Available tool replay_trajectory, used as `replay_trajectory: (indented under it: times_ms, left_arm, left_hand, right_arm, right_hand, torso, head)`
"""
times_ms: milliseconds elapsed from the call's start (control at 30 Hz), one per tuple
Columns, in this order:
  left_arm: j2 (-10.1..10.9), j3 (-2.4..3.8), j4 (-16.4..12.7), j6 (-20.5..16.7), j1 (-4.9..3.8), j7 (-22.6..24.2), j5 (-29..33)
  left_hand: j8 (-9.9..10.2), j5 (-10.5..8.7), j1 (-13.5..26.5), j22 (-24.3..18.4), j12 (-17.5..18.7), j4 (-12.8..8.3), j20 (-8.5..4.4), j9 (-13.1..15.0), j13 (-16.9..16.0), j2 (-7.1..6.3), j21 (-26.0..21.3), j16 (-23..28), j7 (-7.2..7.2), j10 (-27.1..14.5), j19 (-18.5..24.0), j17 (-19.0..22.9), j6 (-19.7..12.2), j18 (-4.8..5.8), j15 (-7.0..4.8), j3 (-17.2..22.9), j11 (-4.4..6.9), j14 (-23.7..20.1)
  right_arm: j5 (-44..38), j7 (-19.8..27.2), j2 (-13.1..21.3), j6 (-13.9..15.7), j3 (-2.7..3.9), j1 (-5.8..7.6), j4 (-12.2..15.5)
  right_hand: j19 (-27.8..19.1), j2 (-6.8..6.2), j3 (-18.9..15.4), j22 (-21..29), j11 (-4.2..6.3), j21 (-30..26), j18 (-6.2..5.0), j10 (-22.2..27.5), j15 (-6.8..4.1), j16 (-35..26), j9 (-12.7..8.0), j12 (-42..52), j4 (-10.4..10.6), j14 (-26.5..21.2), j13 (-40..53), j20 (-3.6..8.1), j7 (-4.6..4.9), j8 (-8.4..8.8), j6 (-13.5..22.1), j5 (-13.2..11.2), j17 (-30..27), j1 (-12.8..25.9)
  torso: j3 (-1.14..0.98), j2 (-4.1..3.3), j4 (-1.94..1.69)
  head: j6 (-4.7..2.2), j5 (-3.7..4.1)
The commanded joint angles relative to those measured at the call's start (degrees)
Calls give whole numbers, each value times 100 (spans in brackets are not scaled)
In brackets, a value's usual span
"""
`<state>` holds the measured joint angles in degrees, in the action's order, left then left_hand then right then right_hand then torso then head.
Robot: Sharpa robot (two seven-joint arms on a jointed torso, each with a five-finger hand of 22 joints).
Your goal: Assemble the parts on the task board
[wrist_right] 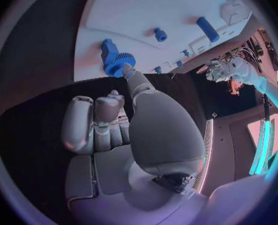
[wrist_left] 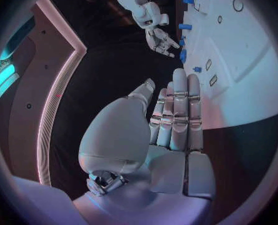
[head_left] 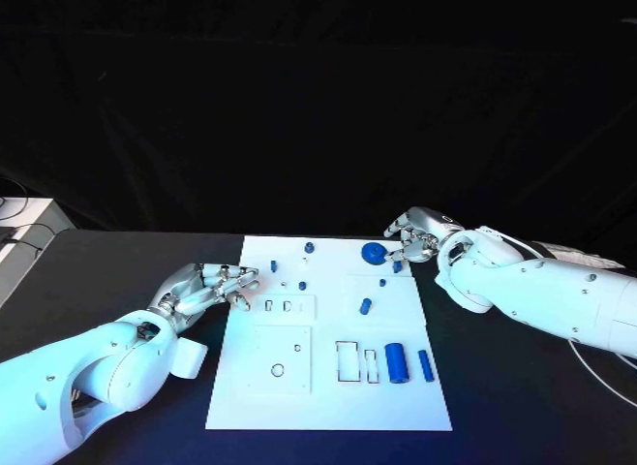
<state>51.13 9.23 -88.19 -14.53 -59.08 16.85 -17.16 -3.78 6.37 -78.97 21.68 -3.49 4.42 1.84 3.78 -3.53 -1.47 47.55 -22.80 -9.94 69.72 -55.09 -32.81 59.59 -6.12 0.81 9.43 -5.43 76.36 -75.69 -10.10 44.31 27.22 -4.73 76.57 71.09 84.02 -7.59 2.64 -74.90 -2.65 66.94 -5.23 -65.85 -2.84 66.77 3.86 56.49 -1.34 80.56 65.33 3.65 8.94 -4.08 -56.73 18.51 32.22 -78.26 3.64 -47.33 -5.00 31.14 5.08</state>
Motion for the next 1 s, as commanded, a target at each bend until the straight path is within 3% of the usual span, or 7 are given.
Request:
replay_trajectory:
  times_ms: [33,167,267,467,767,1000]
  left_arm:
    - [-19,4,-13,111,-2,25,-18]
    - [-28,4,-2,116,-1,22,-18]
    - [-30,4,6,116,-1,20,-18]
    - [-42,4,19,122,-1,13,-19]
    - [-42,4,33,125,-1,2,-22]
    - [-43,4,38,129,-2,-3,-28]
  left_hand:
    - [16,-27,27,-9,6,-8,1,4,4,-31,39,-39,-10,-33,20,-2,-37,-80,13,19,-9,2]
    - [16,-27,27,-9,6,-8,1,4,4,-31,39,-39,-10,-33,20,-2,-37,-80,13,19,-9,2]
    - [16,-27,27,-9,6,-8,1,4,4,-31,39,-39,-10,-33,20,-2,-37,-80,13,19,-9,2]
    - [16,-27,27,-9,6,-8,1,4,4,-31,39,-39,-10,-33,20,-2,-37,-80,13,19,-9,2]
    - [16,-27,27,-9,6,-8,1,4,4,-31,39,-39,-10,-33,20,-2,-37,-80,13,19,-9,2]
    - [16,-27,27,-9,6,-8,1,4,4,-31,39,-39,-10,-33,20,-2,-37,-80,13,19,-9,2]
  right_arm:
    - [119,-74,-47,-372,1,4,-60]
    - [303,-129,-142,-383,1,4,-162]
    - [505,-169,-238,-369,1,4,-273]
    - [764,-203,-351,-394,0,4,-378]
    - [917,-293,-425,-573,1,4,-478]
    - [1053,-348,-464,-673,0,4,-562]
  right_hand:
    - [429,-76,4,-929,18,52,-39,-169,50,126,-6,303,69,-6,284,-54,21,21,79,-22,222,30]
    - [434,-106,0,-945,-2,136,-40,-307,75,275,-6,610,139,10,551,-80,30,23,97,-37,591,71]
    - [437,-50,-1,-954,6,177,-36,-342,72,301,-6,656,126,19,593,-78,23,20,66,201,671,94]
    - [440,14,-24,-968,4,248,-26,-381,75,335,-5,709,59,30,644,-82,23,14,51,219,788,145]
    - [441,52,-39,-978,14,295,-17,-407,70,353,-3,732,55,36,670,-80,5,8,-9,220,854,203]
    - [440,88,-35,-986,23,333,-6,-410,64,360,-3,732,44,38,681,-76,-7,6,-57,249,896,222]
  torso:
    - [0,-6,-6]
    - [0,-3,-16]
    - [5,-3,-8]
    - [14,4,-24]
    - [9,2,-6]
    - [5,7,-14]
  head:
    - [15,15]
    - [47,19]
    - [78,-13]
    - [115,-12]
    - [135,-19]
    - [149,-15]
